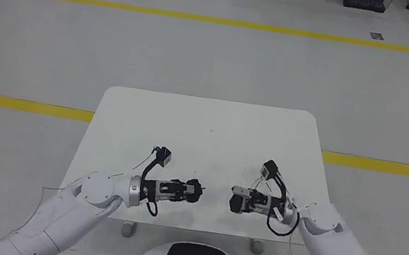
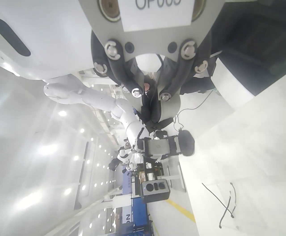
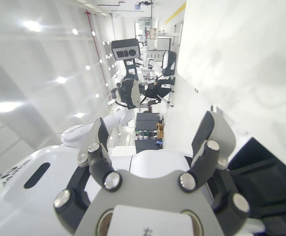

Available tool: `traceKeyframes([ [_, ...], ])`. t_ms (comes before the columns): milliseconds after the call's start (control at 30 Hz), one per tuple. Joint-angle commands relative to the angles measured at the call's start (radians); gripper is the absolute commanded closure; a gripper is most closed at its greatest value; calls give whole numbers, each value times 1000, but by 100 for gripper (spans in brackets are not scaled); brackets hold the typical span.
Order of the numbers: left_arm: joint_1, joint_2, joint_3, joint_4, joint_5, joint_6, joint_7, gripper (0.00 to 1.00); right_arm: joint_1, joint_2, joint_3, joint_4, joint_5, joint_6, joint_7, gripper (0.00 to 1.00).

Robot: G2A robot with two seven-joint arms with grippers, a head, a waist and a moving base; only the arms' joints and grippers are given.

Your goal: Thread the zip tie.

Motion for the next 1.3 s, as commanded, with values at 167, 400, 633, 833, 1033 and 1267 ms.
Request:
traceKeyframes([
  [167,0,0,0,0,0,0,0,100,-40,33,53,-198,-319,137,-63,0],
  [400,0,0,0,0,0,0,0,100,-40,33,53,-198,-319,137,-63,0],
  [633,0,0,0,0,0,0,0,100,-51,45,43,-369,-593,312,-144,0],
  [833,0,0,0,0,0,0,0,100,-36,49,-3,-491,-835,575,-129,0],
  [1033,0,0,0,0,0,0,0,100,-22,48,-28,-509,-878,606,-118,0],
  [1267,0,0,0,0,0,0,0,100,-25,49,-58,-510,-1049,636,-142,0],
])
